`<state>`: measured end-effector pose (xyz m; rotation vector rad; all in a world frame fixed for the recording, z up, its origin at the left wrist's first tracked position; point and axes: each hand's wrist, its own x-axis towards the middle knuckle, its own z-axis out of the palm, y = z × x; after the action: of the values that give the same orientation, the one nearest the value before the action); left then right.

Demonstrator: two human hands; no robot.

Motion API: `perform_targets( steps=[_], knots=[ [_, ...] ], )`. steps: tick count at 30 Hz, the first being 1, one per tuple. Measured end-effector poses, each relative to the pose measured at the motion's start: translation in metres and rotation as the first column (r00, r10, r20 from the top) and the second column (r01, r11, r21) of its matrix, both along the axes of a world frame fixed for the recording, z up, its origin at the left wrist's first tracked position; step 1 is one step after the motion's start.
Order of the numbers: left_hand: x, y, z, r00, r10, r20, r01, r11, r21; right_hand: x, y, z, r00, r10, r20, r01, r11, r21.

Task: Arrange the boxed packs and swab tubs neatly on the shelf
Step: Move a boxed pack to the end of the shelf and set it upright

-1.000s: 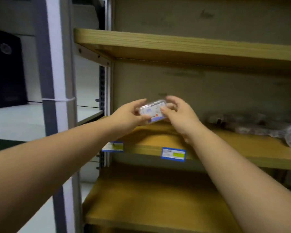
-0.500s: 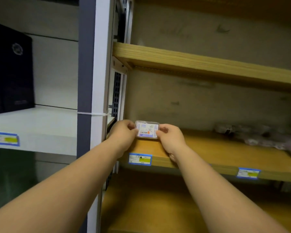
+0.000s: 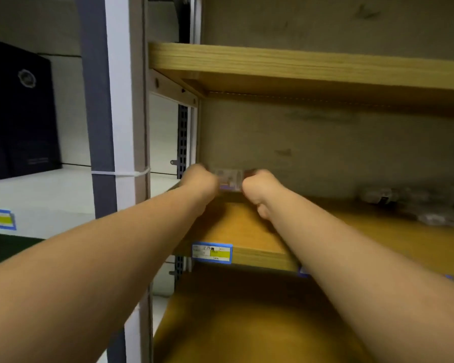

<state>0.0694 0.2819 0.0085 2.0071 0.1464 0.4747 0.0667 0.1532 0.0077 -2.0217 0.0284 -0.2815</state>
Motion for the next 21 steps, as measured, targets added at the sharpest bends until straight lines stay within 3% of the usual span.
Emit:
perform_targets(
  steps=[2, 5, 15, 21],
  knots=[
    [0.021, -0.002, 0.012, 1.0, 0.007, 0.025, -0.008, 0.999, 0.041, 0.02, 0.0, 0.021, 0.999, 0.048, -0.003, -0.048, 0.995, -0.086],
    [0.055, -0.003, 0.013, 0.999, 0.01, 0.042, -0.014, 0.995, 0.101, 0.048, -0.001, 0.03, 1.0, -0.017, 0.003, 0.017, 0.982, -0.186],
    [0.111, 0.004, -0.031, 0.991, 0.123, 0.058, -0.134, 0.959, 0.251, 0.111, -0.013, -0.029, 0.998, 0.051, -0.046, -0.05, 0.998, 0.03],
    [0.117, 0.001, -0.032, 0.985, 0.16, 0.061, -0.171, 0.954, 0.245, 0.116, -0.02, -0.031, 0.994, 0.104, -0.046, -0.103, 0.995, 0.013]
  ],
)
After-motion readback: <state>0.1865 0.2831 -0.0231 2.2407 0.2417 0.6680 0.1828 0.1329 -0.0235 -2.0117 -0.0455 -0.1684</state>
